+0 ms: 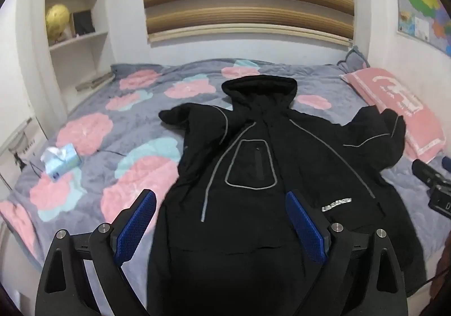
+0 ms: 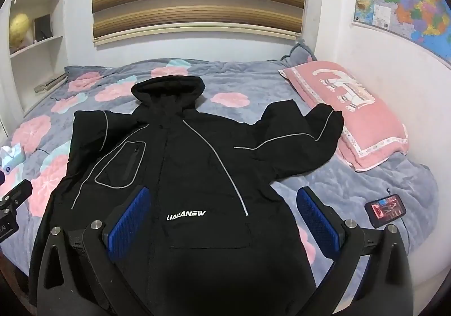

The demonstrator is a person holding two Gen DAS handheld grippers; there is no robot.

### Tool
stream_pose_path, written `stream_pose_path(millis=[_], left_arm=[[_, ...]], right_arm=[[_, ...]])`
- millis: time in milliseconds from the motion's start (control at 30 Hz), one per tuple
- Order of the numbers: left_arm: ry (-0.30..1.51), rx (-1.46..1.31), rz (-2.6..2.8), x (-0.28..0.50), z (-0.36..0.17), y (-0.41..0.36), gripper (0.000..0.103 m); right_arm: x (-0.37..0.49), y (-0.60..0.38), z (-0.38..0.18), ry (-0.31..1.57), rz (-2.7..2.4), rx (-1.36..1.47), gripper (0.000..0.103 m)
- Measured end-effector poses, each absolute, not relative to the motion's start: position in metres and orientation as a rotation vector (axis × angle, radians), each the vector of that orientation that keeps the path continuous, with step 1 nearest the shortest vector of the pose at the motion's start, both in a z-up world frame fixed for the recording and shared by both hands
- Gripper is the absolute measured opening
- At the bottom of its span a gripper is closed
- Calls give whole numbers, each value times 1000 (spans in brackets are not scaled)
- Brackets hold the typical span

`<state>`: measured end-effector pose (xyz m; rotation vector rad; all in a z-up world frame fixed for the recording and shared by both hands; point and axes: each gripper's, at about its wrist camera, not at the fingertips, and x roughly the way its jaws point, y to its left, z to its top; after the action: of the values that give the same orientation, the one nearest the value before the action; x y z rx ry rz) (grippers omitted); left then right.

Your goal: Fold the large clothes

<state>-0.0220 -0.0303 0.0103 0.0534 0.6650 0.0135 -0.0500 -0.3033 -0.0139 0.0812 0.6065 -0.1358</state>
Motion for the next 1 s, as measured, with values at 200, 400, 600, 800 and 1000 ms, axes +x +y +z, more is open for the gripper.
stream_pose_path(millis=[200, 400, 600, 800, 1000], left_arm=[[813, 57, 11, -6, -9, -30, 94], [771, 59, -2, -13, -10, -34, 94], [756, 98, 54, -11, -11, -36, 94], [784, 56, 33, -7, -16, -31, 94], [776, 52, 31, -8, -18, -31, 94]], right_arm=[[-44, -297, -21, 626, -201, 65, 103], [-42, -292, -26, 643, -188, 61, 103], [-42, -285, -28, 647, -177, 48, 103], [-39, -282, -33, 664, -170, 35, 103], [-37, -277, -35, 670, -164, 18, 103]])
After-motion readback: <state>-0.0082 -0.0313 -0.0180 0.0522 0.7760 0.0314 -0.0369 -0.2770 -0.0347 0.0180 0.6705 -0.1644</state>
